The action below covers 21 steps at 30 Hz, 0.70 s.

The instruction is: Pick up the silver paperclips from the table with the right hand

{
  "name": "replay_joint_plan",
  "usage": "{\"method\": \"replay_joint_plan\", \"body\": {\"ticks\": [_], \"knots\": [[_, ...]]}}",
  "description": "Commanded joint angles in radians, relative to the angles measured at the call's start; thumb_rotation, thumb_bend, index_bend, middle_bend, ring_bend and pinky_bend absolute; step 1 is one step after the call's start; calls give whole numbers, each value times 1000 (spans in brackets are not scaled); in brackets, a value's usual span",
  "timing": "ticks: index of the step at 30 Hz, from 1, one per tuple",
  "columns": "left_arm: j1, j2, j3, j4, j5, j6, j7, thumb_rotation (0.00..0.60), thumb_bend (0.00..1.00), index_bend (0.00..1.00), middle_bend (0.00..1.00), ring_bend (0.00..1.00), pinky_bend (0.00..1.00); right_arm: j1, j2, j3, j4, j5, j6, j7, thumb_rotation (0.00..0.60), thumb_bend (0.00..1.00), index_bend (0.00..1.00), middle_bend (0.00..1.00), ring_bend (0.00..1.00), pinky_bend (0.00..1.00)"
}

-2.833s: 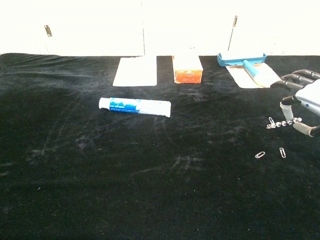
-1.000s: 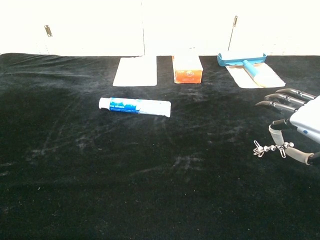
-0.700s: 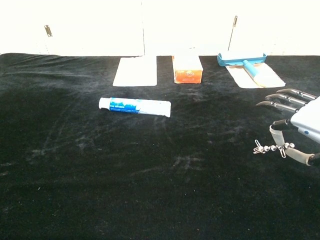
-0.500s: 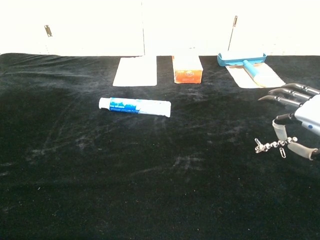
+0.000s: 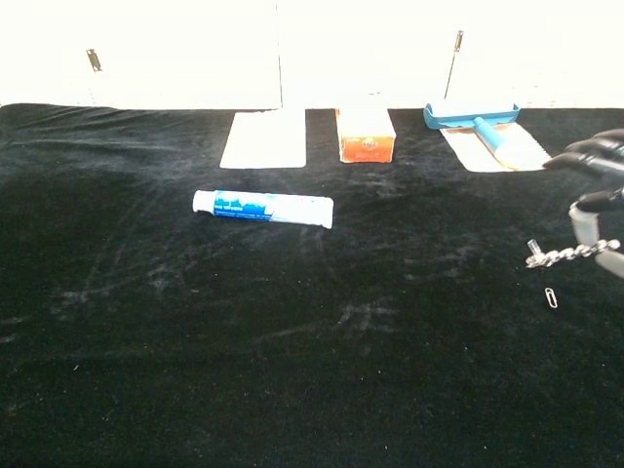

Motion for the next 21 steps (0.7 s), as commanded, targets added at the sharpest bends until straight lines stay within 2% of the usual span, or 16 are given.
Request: {"method": "replay_joint_plan", "body": {"ticks": [1,12,21], "knots": [[-1,-1,0,0,0,-2,3,600,465,0,113,101,75,-36,11,7,37,7,53,6,600,520,1000,126,26,0],[-9,-15,3,-4,-2,-18,38,600,466,0,113,101,75,-138,49,16,135,73,139,103,600,520,1000,126,29,0],[-11,-25,7,-7,-2,-24,65,600,465,0,113,101,75,-178,-4,13,289,129,93,212,600,520,1000,126,32,0]]}}
